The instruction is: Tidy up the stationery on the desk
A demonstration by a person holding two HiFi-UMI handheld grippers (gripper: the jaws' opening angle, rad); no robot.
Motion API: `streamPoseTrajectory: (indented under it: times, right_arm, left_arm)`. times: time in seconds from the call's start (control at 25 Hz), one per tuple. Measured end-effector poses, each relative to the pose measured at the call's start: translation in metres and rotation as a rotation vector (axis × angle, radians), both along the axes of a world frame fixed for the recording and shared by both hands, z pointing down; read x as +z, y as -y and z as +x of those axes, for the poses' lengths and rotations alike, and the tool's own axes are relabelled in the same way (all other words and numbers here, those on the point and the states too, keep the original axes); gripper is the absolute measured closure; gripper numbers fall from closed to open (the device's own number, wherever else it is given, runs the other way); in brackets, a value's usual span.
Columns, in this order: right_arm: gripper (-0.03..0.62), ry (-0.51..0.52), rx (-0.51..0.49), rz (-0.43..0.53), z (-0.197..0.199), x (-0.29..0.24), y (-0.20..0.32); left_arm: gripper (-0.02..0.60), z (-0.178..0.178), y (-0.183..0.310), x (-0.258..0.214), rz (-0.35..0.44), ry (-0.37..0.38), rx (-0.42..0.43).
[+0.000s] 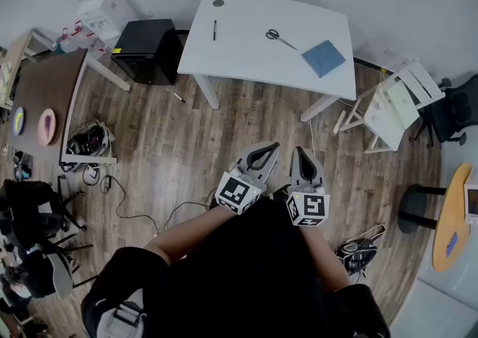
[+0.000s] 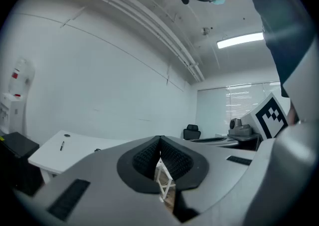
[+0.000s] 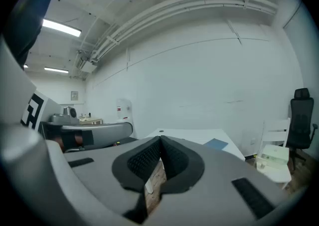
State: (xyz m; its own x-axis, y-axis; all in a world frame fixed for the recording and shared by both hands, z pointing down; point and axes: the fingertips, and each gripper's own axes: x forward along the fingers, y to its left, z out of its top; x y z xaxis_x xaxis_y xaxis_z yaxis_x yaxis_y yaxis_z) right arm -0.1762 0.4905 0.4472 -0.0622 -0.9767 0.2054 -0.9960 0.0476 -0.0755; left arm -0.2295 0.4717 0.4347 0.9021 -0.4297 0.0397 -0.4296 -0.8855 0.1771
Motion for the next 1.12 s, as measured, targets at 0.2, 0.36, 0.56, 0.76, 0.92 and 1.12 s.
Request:
streamPoseTrajectory:
  times: [0.2,0.36,0.56,0.76,0.92,1.12]
  right_arm:
    - [0.562,-0.021,0.017,-0.023,0.003,0.012,-0.001]
    - [0.562,-0.010,0.040,-0.049,0.010,0.020,-0.003]
    - [0.559,0.084,0.101,-0.048,0.037,0.032,0.006]
    - [0.559,0.129,0.104,-0.039,0.068,0.042,0.033]
    - [0.559,0.168,0.079,-0.060,0.098,0.053,0.061]
    - [0.559,0.179,0.039,-0.059,0.153,0.053,0.120]
  left_arm:
    - [0.568,0.002,0.002,0.014,-0.024,-0.018,0.012]
    - [0.568,0.006,0.002,0.022,-0.041,0.001,0.034]
    - [0.568,0.024,0.008,0.038,-0.086,0.018,0.065]
    - [0.568,0.050,0.033,0.055,-0.130,0.056,0.067]
    - [0.568,0.081,0.060,0.069,-0.156,0.088,0.050]
    - [0.568,0.143,0.115,0.072,-0.155,0.114,0.046]
